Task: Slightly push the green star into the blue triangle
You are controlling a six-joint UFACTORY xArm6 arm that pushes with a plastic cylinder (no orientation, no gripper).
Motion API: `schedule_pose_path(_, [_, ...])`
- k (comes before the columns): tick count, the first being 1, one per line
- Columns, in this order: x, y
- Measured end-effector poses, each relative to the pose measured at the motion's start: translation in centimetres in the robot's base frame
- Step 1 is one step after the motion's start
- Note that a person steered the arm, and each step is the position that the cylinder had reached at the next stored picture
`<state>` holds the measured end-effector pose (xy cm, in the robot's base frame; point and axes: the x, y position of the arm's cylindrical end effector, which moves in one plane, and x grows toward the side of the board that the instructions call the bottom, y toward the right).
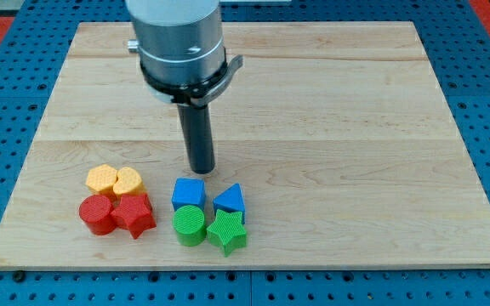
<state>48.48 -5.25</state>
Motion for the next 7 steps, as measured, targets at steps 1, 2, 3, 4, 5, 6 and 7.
schedule_pose_path(1, [0.0,0.1])
schedule_pose_path(2, [0.0,1.6])
schedule_pose_path(3, [0.0,5.2])
schedule_pose_path(4, [0.0,5.5])
schedule_pose_path(5, [0.5,6.7])
schedule_pose_path(6, [2.7,9.5])
schedule_pose_path(7, [4.3,10.2])
